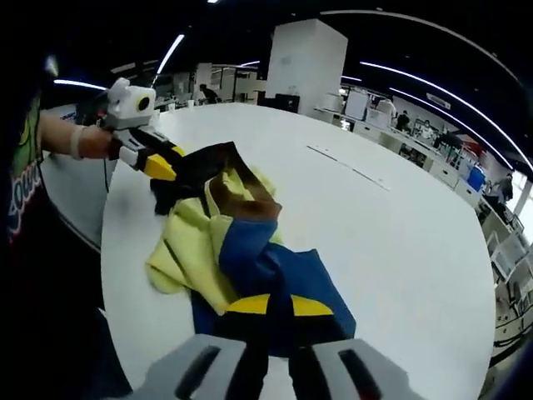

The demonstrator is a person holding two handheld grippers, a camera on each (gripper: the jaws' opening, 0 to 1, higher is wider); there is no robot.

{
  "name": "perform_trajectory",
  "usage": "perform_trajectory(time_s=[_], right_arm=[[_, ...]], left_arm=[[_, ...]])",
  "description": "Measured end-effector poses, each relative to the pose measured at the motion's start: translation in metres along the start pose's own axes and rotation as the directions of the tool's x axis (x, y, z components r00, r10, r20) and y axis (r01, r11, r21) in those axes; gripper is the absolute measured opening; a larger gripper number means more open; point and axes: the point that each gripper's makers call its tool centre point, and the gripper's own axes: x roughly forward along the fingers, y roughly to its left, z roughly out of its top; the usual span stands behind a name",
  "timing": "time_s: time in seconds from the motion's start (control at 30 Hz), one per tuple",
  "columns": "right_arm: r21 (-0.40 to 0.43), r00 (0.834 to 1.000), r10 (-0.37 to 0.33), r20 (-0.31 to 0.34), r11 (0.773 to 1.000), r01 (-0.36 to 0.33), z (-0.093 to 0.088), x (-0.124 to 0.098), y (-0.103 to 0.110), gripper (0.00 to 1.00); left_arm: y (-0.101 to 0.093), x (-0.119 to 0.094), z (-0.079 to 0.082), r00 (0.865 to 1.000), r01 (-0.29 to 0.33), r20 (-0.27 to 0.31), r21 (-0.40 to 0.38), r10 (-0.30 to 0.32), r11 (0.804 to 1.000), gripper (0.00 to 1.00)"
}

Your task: Fold the garment on the visible template until the final outline fits inside the template.

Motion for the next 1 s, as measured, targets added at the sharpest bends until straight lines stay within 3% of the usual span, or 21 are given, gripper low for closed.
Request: perform_trajectory(time_s=[0.33,0.63,0.77,1.0], right_arm=[[0.034,1.000,-0.013,0.013,0.999,0.012,0.002,-0.005,0.000,0.00],[0.046,0.999,-0.039,0.025,0.998,0.038,0.005,-0.010,-0.005,0.00],[0.051,0.999,-0.047,0.028,0.998,0.045,0.007,-0.010,-0.007,0.00],[0.056,0.997,-0.072,0.042,0.996,0.069,0.011,-0.017,-0.014,0.00]], left_arm=[[0.008,0.000,-0.003,0.999,-0.032,-0.004,-0.029,0.032,0.999,0.10],[0.017,-0.009,-0.002,0.997,-0.080,0.009,-0.043,0.081,0.996,0.06],[0.021,-0.011,-0.002,0.996,-0.084,0.011,-0.057,0.084,0.995,0.00],[0.023,-0.014,0.003,0.997,-0.078,0.015,-0.064,0.079,0.995,0.00]])
